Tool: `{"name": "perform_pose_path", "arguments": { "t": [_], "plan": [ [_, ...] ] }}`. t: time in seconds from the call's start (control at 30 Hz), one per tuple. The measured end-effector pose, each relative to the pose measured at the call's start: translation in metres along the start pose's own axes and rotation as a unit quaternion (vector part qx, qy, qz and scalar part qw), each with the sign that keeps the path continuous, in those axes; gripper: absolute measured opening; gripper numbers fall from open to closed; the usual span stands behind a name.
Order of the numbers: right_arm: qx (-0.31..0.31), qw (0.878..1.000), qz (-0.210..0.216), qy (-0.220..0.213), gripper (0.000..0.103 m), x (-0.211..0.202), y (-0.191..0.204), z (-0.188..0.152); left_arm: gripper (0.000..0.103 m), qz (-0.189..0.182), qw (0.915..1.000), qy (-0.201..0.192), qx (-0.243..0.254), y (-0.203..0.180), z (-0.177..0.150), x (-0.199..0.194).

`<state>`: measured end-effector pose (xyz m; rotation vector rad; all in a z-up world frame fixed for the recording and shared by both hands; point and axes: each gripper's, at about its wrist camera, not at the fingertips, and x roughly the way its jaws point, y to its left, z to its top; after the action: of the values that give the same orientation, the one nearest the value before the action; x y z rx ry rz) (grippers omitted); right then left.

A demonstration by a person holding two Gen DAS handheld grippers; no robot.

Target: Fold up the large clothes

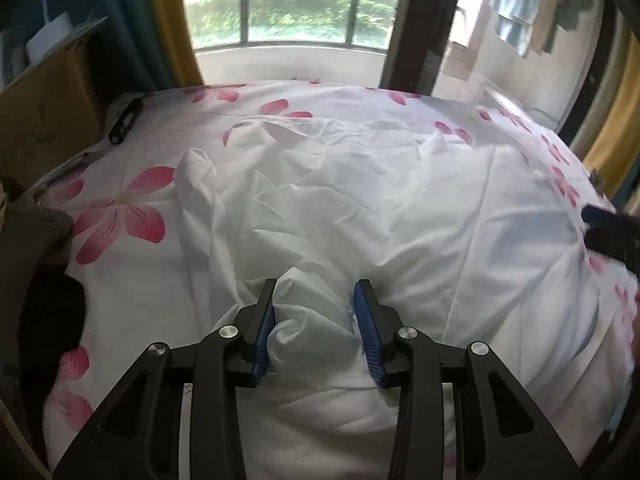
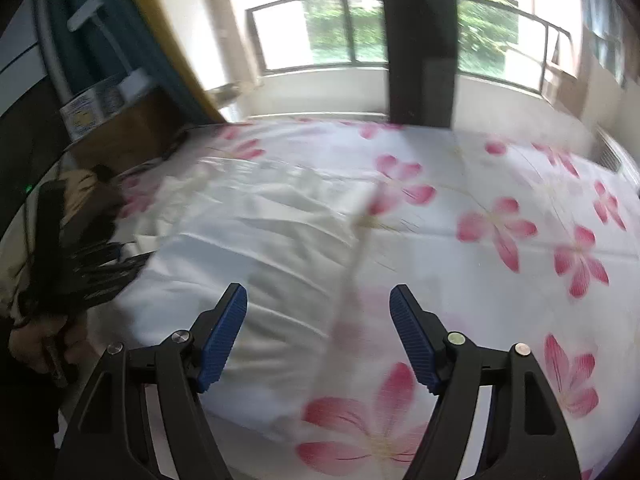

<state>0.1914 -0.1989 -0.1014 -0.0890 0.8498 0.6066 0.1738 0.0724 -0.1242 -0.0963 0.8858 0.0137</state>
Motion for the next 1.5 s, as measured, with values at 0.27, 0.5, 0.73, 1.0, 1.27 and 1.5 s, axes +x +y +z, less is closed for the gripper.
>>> {"name": "perform_pose_path", "arguments": {
  "t": [0.27,0.5,0.73,1.0,1.27,1.5],
  "plan": [
    [0.016,1.000,-0.005,0.007,0.074,0.011,-0.012,-0.002,0.008,0.018,0.9994,-0.025,-0.019,0.017,-0.008,-0.021],
    [0.010,1.000,-0.005,0.009,0.076,0.014,-0.009,-0.005,0.008,0.032,0.9983,-0.023,-0.043,0.028,-0.014,-0.032],
    [0.011,1.000,-0.014,0.008,0.086,0.023,-0.009,-0.011,0.008,0.032,0.9982,-0.002,-0.052,0.028,-0.025,-0.028],
    [0.007,1.000,-0.025,0.006,0.087,0.020,-0.008,-0.010,0.015,0.008,0.9949,-0.022,-0.098,0.037,-0.020,-0.045],
    [0.001,1.000,-0.030,-0.005,0.087,0.007,-0.007,-0.005,0.046,0.022,0.9902,-0.052,-0.128,0.052,-0.007,-0.061],
    [0.006,0.999,-0.031,-0.020,0.087,-0.004,-0.015,0.000,0.063,0.026,0.9882,-0.021,-0.149,0.075,-0.003,-0.029]
  ]
}}
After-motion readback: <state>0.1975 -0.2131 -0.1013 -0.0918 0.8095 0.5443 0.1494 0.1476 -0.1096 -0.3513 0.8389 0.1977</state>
